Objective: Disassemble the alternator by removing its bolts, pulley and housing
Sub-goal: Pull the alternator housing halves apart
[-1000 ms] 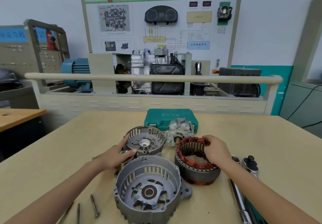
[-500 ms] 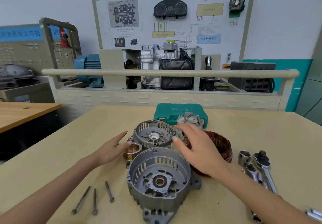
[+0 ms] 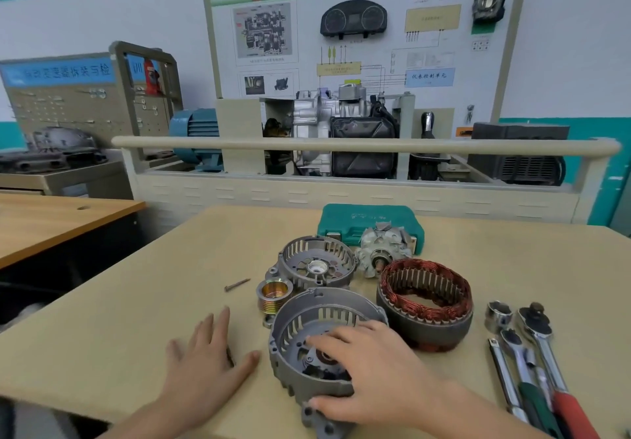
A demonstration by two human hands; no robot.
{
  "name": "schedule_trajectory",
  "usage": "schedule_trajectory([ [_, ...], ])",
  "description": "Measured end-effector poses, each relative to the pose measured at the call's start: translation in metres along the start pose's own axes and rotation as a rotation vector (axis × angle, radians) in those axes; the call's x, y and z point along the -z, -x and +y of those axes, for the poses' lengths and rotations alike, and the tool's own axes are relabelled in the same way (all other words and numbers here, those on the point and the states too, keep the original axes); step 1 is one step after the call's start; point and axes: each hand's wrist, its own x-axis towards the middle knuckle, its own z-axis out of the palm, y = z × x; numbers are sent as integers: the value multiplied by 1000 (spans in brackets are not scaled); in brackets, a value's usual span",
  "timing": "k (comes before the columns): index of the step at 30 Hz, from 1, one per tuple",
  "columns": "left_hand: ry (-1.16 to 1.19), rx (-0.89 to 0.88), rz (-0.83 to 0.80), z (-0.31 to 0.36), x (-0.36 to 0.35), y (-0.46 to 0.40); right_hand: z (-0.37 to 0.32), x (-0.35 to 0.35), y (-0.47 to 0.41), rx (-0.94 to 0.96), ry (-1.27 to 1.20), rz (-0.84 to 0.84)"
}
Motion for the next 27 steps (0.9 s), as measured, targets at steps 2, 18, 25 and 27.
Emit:
schedule_trajectory([
  [2,33,-38,18,2,-1,-19,3,2,1,-8,-16,3],
  [18,541,-420,-219,1,7,-89,13,4,-8,-7,-8,-110],
  [25,662,-395,-209,25,1,-88,15,3,-7,22,-18,-70],
  [27,664,-417,-190,28,0,-86,14,1,-5,31,-11,-24],
])
